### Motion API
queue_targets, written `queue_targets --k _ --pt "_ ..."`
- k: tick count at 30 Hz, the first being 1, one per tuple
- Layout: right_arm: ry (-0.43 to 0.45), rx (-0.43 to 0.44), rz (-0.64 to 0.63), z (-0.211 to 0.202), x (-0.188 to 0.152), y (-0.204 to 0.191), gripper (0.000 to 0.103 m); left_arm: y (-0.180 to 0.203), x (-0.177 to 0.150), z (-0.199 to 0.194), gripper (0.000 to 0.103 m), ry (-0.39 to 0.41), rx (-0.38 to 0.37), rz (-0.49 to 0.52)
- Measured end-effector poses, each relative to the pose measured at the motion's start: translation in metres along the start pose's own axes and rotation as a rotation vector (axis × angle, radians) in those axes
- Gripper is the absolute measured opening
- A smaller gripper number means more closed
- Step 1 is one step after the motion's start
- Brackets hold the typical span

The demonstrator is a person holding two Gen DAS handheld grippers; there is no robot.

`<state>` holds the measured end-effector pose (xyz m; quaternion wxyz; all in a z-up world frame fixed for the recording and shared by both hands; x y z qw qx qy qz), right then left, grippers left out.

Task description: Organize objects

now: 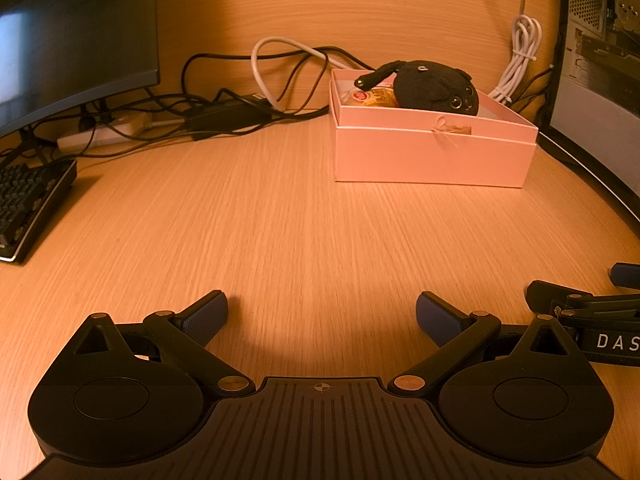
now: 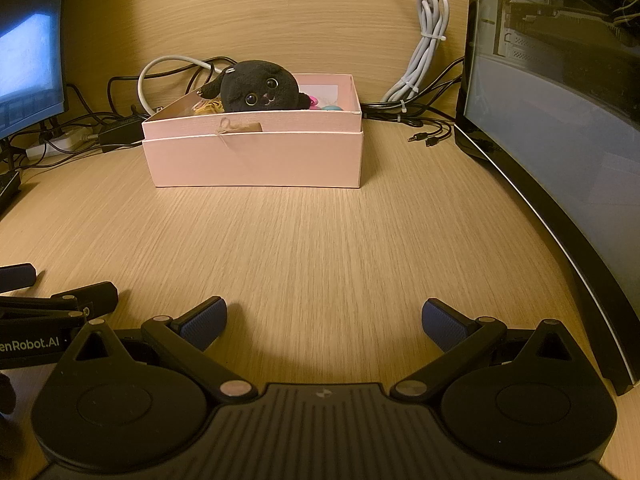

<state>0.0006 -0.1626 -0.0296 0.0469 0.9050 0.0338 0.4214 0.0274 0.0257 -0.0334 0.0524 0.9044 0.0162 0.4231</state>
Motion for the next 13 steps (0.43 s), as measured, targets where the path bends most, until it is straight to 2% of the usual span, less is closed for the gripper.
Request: queue_targets --k 13 --pt "0.0 0.0 0.0 -0.0003 0.0 0.0 0.103 0.001 0.0004 0.0005 0.103 0.0 -0.001 -0.001"
Point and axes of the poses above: each gripper's, at about its wrist camera, not at the fingertips, and z roughly the way its jaws point, y to its right, x to its top, the point moved 6 cm from there along z, roughly the way its jaws point, and after that the axes turned 9 degrees about -z, right-handed, at the moved point
